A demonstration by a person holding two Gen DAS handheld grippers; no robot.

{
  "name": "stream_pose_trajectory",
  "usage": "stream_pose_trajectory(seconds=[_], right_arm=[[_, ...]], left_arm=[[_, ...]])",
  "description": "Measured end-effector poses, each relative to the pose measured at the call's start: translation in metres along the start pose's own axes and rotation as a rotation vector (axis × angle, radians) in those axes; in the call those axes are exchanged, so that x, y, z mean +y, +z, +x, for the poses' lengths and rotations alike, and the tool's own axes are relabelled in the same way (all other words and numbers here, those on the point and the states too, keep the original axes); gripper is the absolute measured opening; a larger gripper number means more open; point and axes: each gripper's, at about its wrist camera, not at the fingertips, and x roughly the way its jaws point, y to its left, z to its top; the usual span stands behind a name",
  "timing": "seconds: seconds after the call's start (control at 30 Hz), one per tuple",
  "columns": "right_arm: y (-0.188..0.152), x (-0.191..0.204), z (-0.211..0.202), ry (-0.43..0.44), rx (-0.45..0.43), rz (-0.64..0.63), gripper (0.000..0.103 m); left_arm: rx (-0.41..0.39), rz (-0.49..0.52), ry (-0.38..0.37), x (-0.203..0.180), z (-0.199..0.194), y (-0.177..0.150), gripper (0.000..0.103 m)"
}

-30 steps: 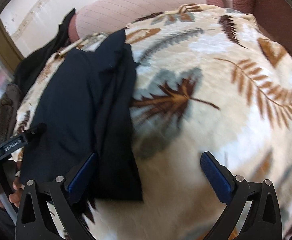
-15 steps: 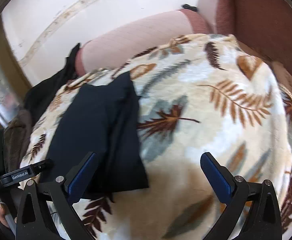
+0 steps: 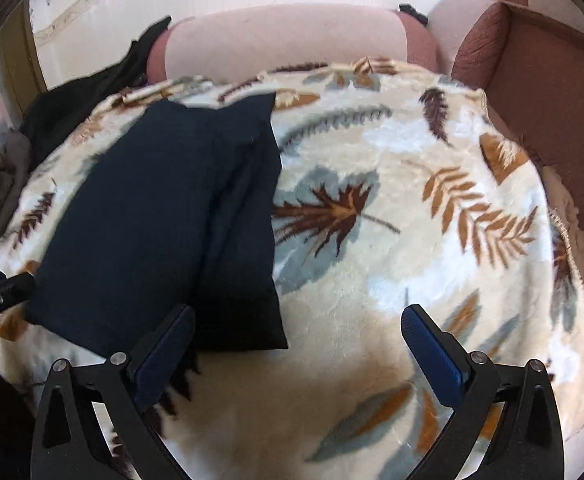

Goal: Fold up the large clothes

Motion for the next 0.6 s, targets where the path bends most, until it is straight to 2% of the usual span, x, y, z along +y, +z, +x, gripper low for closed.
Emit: stream_pose_trajectory(seconds=[0.13, 0.2, 0.27, 0.37, 0.6], right_arm=[[0.007, 0.003, -0.019, -0.028, 0.01, -0.062, 0.103], [0.005, -0.002, -0.024, 0.004, 0.017, -0.059, 0.103], [0.002, -0.008, -0.028, 0.018, 0.025, -0.046, 0.103], [-0.003, -0.013, -0.033, -0.01, 0.033, -0.059, 0.103], [-0.013, -0.015, -0.056, -0.045, -0.018, -0.107, 0.103]], left_arm=[[-0.061, 0.027, 0.07, -0.003, -0.02, -0.001, 0.103], [-0.079, 0.052, 0.114, -0.006, -0.025, -0.005, 0.103], [-0.078, 0.07, 0.145, -0.006, -0.027, -0.01, 0.103], [-0.062, 0.068, 0.168, -0.006, -0.026, -0.018, 0.103], [-0.029, 0.095, 0.193, -0.018, -0.028, -0.032, 0.103]])
